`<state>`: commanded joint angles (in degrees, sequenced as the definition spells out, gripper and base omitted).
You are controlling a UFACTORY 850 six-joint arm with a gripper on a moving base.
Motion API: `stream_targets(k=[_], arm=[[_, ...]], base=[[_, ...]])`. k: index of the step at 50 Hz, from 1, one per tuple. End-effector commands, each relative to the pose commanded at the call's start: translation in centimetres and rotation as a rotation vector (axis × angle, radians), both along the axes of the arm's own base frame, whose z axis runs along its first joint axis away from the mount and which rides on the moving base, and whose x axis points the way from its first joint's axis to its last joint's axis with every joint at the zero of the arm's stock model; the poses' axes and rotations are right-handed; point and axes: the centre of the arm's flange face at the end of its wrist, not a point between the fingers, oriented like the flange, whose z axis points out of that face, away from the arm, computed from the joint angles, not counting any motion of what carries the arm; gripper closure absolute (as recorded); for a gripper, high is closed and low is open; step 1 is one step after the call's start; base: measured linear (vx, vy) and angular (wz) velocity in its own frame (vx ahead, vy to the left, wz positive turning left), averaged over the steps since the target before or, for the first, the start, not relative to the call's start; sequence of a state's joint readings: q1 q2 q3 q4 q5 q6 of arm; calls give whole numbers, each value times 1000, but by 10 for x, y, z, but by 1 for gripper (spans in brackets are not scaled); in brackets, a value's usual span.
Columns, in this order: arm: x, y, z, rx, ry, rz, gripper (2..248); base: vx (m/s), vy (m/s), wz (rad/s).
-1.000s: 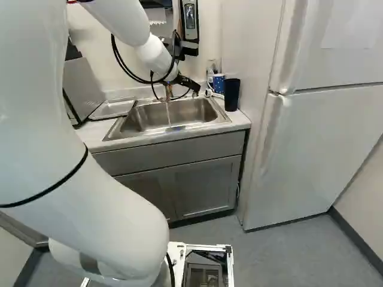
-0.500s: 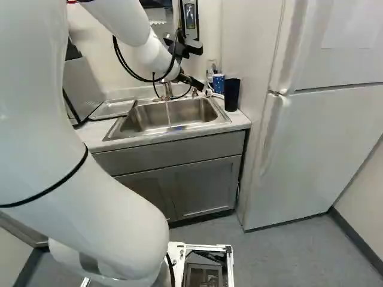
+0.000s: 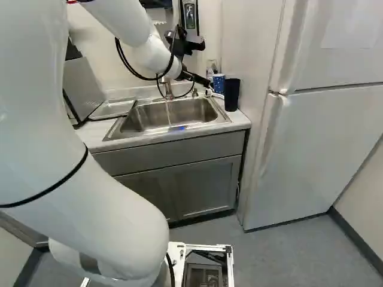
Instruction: Rinse the cup and place it in the tray
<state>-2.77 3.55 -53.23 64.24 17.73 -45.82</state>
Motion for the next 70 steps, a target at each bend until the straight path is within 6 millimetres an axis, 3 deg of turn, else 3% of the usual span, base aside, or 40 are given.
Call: stream_targets(k=[48,70], arm=[[-12,-18,6,-7,-80,-324,3],[-3,-16,-12,-45,-67,-441,3]], base=[[0,0,0],[0,0,0]])
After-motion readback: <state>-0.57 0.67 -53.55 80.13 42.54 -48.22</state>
